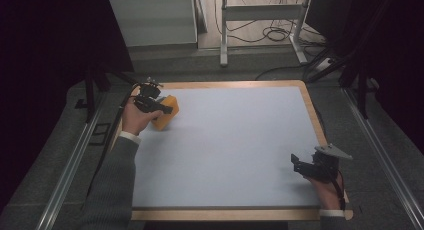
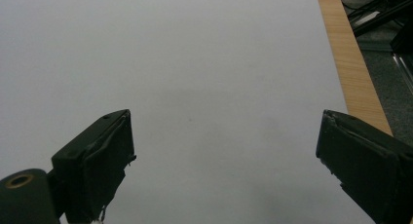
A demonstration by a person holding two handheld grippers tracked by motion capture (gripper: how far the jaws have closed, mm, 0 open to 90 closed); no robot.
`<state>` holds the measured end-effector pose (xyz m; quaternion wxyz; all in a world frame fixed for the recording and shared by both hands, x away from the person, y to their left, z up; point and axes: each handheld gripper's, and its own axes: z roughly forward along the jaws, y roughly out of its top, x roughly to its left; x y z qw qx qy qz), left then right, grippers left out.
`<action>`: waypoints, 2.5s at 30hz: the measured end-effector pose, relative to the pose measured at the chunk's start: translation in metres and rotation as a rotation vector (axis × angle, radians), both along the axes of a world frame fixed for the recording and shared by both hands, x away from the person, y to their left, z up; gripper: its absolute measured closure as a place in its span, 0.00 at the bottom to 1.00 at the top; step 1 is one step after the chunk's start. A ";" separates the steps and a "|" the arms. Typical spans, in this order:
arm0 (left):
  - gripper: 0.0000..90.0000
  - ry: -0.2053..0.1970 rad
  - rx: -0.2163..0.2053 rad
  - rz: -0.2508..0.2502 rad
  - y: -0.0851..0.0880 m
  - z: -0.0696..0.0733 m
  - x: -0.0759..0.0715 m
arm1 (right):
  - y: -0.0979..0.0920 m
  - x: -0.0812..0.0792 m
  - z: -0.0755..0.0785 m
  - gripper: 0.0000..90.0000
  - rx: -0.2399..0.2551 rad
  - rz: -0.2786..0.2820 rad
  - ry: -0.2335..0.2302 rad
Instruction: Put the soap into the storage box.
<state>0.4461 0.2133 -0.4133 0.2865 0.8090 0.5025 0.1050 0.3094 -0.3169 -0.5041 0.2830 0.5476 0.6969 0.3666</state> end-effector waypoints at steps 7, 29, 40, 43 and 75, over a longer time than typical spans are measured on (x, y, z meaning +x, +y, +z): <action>0.68 0.006 0.005 0.035 0.003 0.000 0.014 | -0.001 0.000 0.001 0.08 0.005 -0.002 -0.001; 0.68 0.028 -0.026 0.131 0.020 -0.015 0.043 | -0.005 -0.001 0.001 0.08 0.005 -0.016 -0.009; 0.68 0.015 -0.039 0.209 0.035 -0.026 0.064 | -0.007 0.000 0.000 0.08 -0.002 -0.021 -0.004; 0.68 0.011 -0.051 0.219 0.035 -0.030 0.066 | -0.007 0.000 -0.001 0.08 -0.002 -0.023 -0.003; 0.21 -0.098 -0.046 0.199 0.047 -0.026 0.022 | -0.006 -0.001 0.000 0.08 -0.007 -0.022 0.002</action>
